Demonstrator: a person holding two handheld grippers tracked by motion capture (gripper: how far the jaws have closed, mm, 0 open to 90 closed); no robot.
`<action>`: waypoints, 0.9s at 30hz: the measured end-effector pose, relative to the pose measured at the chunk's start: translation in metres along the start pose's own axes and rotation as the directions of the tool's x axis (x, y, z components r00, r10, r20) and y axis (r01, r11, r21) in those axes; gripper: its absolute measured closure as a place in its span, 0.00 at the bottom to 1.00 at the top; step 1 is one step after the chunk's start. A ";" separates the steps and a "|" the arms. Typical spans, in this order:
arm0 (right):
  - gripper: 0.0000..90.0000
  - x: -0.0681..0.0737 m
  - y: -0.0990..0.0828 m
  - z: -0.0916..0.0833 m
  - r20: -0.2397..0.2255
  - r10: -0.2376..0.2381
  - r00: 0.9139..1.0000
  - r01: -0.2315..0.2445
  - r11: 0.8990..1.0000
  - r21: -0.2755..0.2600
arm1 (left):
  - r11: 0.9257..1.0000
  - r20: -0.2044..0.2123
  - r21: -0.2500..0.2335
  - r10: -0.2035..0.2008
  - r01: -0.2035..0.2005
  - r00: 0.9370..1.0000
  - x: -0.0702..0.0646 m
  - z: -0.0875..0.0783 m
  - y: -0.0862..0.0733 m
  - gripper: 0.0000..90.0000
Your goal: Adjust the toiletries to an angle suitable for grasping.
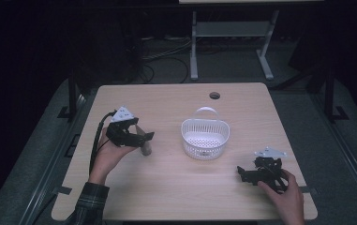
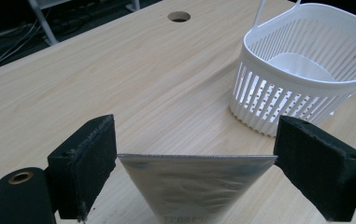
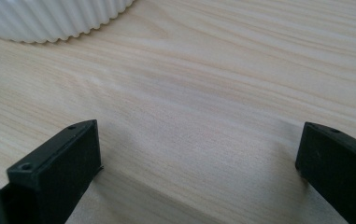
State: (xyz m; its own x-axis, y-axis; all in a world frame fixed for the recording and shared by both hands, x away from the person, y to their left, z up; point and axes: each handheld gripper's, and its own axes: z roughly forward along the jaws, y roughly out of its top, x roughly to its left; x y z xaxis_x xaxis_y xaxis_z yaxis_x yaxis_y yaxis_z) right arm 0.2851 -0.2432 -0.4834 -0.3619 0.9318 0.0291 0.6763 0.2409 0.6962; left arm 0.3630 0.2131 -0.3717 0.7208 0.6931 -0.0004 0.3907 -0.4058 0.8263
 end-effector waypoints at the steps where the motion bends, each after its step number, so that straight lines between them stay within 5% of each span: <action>1: 0.00 0.000 0.000 0.000 0.000 0.000 1.000 0.000 1.000 0.000 | 1.000 0.002 0.002 0.000 0.000 1.000 0.000 0.001 0.000 0.14; 18: 0.00 0.000 0.000 0.000 0.001 0.001 1.000 -0.001 1.000 0.000 | 0.999 0.014 0.040 -0.006 0.005 1.000 0.001 0.010 -0.003 0.16; 27: 0.00 0.000 0.000 0.000 0.001 0.002 1.000 -0.002 1.000 0.000 | 0.999 0.002 0.038 0.002 -0.002 1.000 0.000 0.009 -0.003 0.26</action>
State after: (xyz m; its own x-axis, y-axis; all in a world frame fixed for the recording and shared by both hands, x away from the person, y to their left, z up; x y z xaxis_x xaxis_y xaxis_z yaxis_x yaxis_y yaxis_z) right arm 0.2851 -0.2431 -0.4834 -0.3603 0.9324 0.0295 0.6770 0.2395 0.6959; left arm 0.3668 0.2094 -0.3792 0.7229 0.6909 -0.0004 0.4107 -0.4293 0.8044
